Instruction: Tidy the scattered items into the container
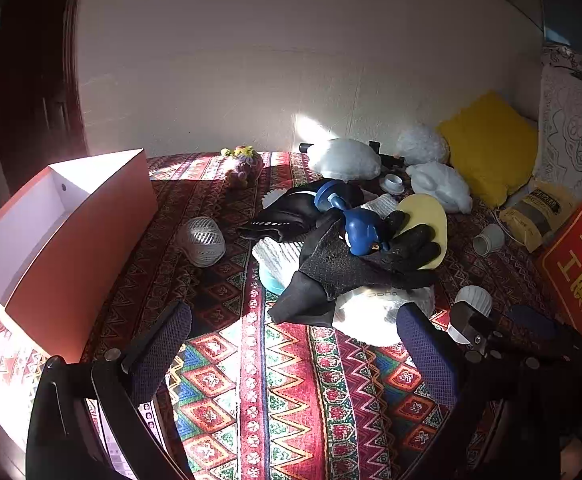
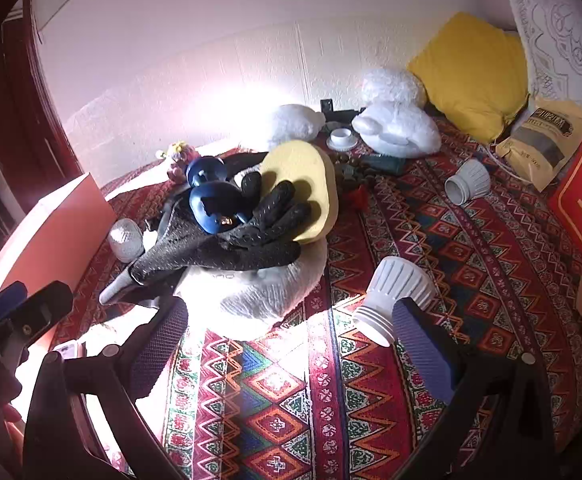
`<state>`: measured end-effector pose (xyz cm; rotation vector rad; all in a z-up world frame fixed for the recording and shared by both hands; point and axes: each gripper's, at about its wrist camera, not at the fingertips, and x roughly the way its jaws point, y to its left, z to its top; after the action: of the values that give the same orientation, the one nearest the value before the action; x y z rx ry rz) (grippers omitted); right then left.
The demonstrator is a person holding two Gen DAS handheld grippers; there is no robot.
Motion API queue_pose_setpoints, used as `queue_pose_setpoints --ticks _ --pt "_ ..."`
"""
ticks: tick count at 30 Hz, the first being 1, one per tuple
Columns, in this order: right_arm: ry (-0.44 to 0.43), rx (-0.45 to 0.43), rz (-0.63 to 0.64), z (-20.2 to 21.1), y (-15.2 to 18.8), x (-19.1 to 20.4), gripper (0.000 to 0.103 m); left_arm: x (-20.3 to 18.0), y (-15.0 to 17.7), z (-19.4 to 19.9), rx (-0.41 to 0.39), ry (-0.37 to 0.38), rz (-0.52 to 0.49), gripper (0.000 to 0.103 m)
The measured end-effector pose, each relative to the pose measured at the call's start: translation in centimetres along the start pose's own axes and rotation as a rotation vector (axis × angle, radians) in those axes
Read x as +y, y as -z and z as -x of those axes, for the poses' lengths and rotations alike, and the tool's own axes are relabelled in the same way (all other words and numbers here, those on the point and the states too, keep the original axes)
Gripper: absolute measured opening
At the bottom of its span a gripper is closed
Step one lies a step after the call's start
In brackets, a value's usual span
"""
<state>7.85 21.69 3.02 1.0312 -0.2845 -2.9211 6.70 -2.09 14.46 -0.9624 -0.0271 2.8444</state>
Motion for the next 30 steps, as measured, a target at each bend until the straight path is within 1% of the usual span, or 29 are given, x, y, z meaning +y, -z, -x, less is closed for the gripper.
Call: queue_pose_setpoints --ticks 3,5,7,9,11,13,15,16,18,24,27,30 --pt "0.028 -0.061 0.011 1.0 -0.2 0.9 0.102 0.3 -0.4 0.0 -0.037 -0.003 -0.039 0.103" --pt "0.026 -0.092 0.048 0.7 -0.9 1.8 0.102 0.7 -0.7 -0.1 -0.052 -0.040 -0.049 0.103" --pt "0.043 -0.114 0.102 0.4 -1.2 3.3 0.102 1.7 -1.6 -0.6 -0.056 -0.065 -0.016 0.103" --pt "0.019 -0.104 0.138 -0.5 -1.6 4.3 0.102 2.8 -2.6 -1.6 -0.050 -0.105 0.043 0.103" --pt "-0.022 -0.075 0.145 -1.8 -1.7 5.0 0.102 4.2 -3.2 -2.1 -0.043 -0.175 0.111 0.103" --pt "-0.044 -0.055 0.161 -2.9 -1.6 5.9 0.102 5.5 -3.5 -2.7 -0.027 -0.292 0.179 0.103" --pt "-0.048 -0.047 0.200 -3.7 -1.5 7.0 0.102 6.9 -3.5 -2.8 -0.023 -0.408 0.244 0.103" --pt "-0.048 -0.046 0.220 -4.0 -1.4 7.5 0.102 7.5 -3.4 -2.7 -0.027 -0.442 0.271 0.103" --pt "-0.051 -0.045 0.251 -4.4 -1.1 8.4 0.102 8.8 -3.2 -2.7 -0.028 -0.465 0.318 0.103" --pt "-0.054 -0.043 0.303 -4.7 -0.3 9.8 0.102 12.1 -1.7 -3.0 -0.009 -0.490 0.434 0.103" --pt "-0.065 -0.045 0.285 -4.5 -0.5 9.8 0.102 12.7 -1.2 -3.3 -0.013 -0.498 0.459 0.103" --pt "-0.098 -0.043 0.233 -4.3 -0.9 9.5 0.102 12.6 -1.1 -3.3 -0.035 -0.514 0.458 0.103"
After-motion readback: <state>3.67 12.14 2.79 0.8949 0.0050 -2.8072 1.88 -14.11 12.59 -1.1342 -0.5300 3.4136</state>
